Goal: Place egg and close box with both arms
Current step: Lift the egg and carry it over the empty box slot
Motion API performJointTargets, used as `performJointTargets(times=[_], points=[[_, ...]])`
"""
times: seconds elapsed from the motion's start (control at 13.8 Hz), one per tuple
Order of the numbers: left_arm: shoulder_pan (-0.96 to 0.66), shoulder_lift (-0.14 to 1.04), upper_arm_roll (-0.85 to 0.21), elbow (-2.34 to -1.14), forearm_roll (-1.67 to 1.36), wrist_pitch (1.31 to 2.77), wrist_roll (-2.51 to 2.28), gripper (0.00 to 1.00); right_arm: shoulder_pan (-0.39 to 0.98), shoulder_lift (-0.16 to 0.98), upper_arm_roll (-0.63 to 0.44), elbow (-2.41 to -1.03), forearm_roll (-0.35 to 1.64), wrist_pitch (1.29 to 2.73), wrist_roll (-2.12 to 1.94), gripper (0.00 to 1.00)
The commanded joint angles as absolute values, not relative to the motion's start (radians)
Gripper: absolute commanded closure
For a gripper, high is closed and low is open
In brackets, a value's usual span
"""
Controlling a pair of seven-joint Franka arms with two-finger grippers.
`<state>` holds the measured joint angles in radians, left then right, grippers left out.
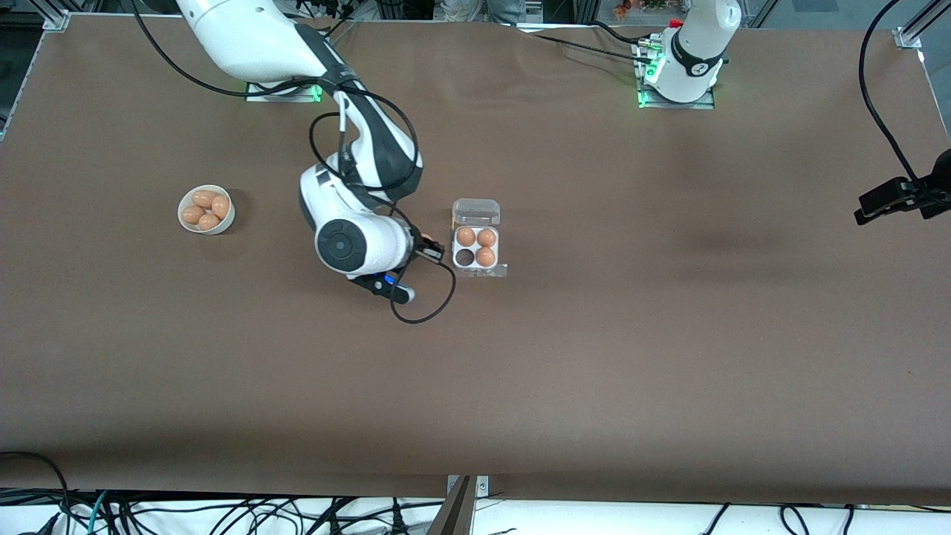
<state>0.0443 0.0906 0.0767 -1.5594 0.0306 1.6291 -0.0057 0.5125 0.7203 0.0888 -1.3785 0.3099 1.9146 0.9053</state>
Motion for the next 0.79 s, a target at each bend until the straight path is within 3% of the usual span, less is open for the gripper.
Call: performJointTargets(times=[0.0, 0.72], points=[[0.052, 0.103, 0.074, -1.528, 0.025, 1.615, 0.009, 0.00, 0.546, 0.768, 0.104, -1.338, 0.325, 2.006, 0.997, 0.65], [0.052, 0.103, 0.074, -1.528, 0.025, 1.615, 0.006, 0.00, 0.588, 0.827, 0.109, -1.341, 0.405, 2.042, 1.029, 0.65]])
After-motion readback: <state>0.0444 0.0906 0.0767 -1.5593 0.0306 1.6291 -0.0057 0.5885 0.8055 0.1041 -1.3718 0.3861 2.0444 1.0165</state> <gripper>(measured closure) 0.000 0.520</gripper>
